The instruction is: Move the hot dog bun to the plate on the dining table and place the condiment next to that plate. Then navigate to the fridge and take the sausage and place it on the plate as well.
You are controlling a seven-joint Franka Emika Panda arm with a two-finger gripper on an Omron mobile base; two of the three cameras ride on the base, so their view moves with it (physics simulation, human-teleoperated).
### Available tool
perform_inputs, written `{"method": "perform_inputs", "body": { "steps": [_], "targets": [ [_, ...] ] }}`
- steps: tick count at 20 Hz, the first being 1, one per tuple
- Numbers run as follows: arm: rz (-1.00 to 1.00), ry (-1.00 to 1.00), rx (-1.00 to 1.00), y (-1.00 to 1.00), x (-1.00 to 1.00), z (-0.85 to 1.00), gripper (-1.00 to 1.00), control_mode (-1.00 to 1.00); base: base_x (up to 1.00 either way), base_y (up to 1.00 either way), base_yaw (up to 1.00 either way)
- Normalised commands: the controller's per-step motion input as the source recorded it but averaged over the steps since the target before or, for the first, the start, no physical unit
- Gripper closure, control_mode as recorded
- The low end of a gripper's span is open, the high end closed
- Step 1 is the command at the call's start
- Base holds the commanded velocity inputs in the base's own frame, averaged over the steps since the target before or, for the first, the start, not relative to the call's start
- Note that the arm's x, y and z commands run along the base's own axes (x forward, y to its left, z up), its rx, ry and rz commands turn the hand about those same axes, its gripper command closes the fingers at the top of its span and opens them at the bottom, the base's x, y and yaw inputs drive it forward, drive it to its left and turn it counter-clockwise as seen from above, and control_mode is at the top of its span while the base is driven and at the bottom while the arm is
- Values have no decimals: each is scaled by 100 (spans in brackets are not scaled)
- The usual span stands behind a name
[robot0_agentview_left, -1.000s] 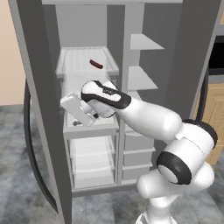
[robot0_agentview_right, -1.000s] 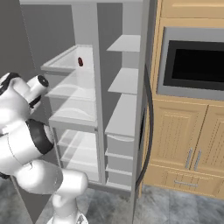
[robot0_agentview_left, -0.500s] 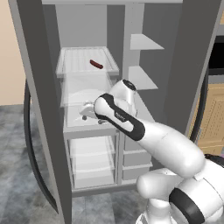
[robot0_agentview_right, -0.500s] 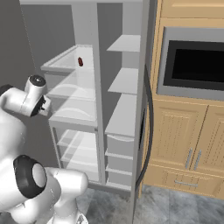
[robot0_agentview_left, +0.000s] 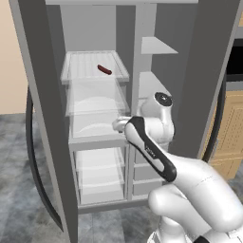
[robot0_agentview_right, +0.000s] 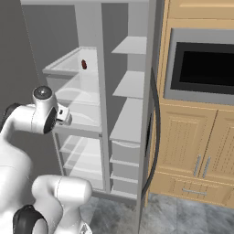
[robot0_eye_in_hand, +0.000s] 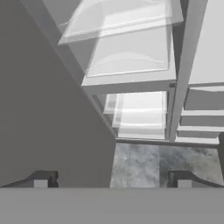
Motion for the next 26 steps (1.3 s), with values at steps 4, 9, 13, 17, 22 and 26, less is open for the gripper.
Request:
{"method": "perform_inputs", "body": {
  "steps": [4,9,13,17,22,26],
  "targets": [
    [-14,-3,-16,-100,-31,0,-100,-100,0,0,0],
    [-17,-3,-8,-100,-56,-2,-100,-100,0,0,0],
    [-11,-5,-5,-81,-63,-5,-100,-100,0,0,0],
    [-1,-5,0,-38,-71,0,-100,-100,0,0,0],
    [0,-17,-1,-3,-51,0,-100,-100,0,0,0],
    [0,-5,0,6,-4,0,-100,-100,0,0,0]
  ]
}}
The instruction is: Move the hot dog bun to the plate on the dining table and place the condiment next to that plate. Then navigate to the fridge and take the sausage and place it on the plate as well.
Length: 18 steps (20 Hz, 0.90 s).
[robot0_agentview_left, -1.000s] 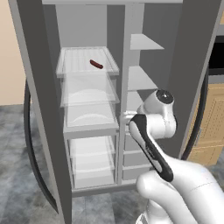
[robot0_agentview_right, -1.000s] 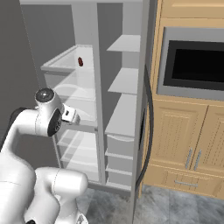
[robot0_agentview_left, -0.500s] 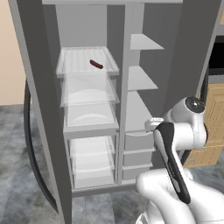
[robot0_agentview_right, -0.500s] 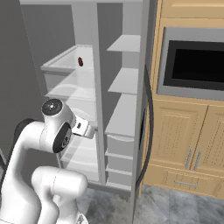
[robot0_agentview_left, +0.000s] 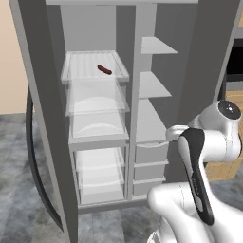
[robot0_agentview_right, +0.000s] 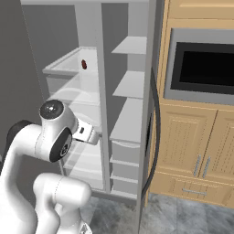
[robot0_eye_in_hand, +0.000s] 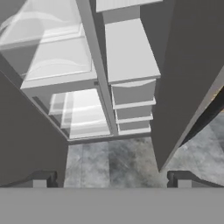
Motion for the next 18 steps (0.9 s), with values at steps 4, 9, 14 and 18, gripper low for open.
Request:
{"method": "perform_inputs", "body": {
  "steps": [4,9,14,18],
  "targets": [
    [0,0,0,4,2,0,-100,100,38,32,0],
    [0,0,0,0,0,0,-100,100,77,46,0],
    [0,0,0,0,0,0,-100,100,70,22,0],
    [0,0,0,0,0,0,-100,100,66,29,10]
  ]
}}
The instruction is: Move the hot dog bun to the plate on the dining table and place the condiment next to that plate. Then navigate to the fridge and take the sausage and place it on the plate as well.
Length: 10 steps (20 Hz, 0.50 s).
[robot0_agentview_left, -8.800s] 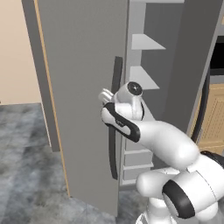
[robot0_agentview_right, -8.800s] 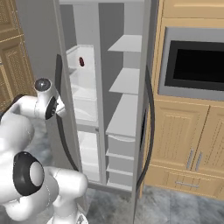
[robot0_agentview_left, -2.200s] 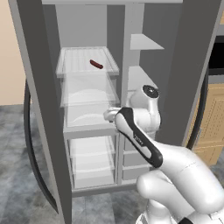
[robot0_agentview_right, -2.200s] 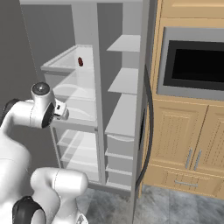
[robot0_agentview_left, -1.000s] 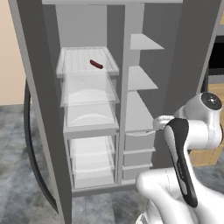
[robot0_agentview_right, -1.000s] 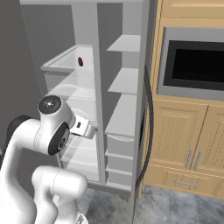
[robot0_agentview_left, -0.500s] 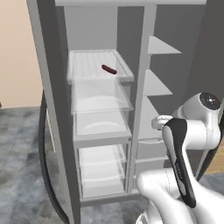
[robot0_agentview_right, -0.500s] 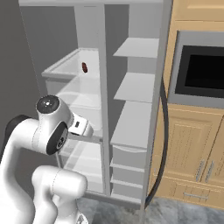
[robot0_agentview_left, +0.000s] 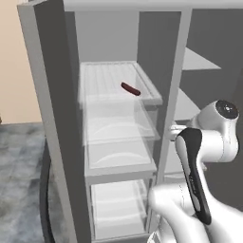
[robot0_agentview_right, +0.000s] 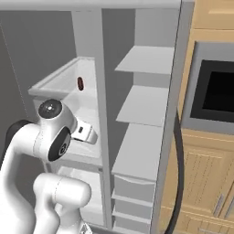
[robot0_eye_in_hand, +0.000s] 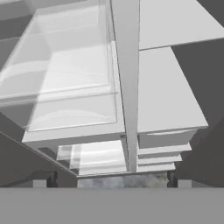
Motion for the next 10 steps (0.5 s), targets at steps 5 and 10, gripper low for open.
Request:
{"method": "perform_inputs", "body": {
  "steps": [5,10],
  "targets": [
    [0,0,0,0,0,0,-100,100,66,16,28],
    [0,0,0,0,0,0,-100,100,65,0,18]
  ]
}}
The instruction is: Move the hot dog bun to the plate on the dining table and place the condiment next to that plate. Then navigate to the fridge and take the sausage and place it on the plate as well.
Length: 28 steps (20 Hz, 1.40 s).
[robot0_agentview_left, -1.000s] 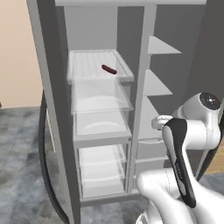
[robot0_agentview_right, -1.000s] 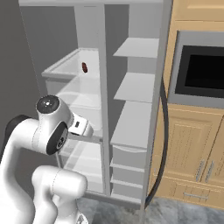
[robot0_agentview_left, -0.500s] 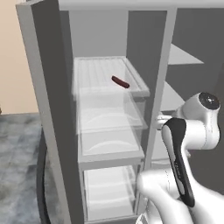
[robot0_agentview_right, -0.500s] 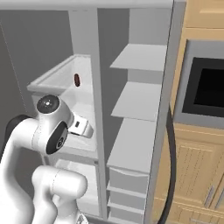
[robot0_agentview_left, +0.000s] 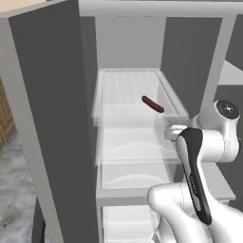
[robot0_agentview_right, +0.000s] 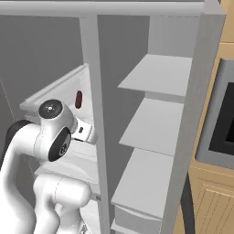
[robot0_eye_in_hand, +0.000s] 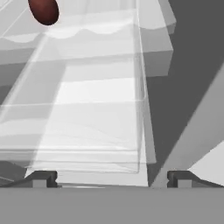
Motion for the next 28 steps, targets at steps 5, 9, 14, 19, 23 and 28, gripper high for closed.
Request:
{"method": "perform_inputs", "body": {
  "steps": [5,9,14,19,23,28],
  "targets": [
    [0,0,0,0,0,0,-100,100,47,13,7],
    [1,-20,-11,5,3,45,-100,-100,0,0,0],
    [0,-8,-21,20,31,73,-100,-100,0,0,0],
    [1,0,-16,40,76,42,-100,-100,0,0,0],
    [3,9,-2,17,93,10,-100,-100,0,0,0],
    [2,9,0,0,71,-5,-100,-100,0,0,0]
  ]
}}
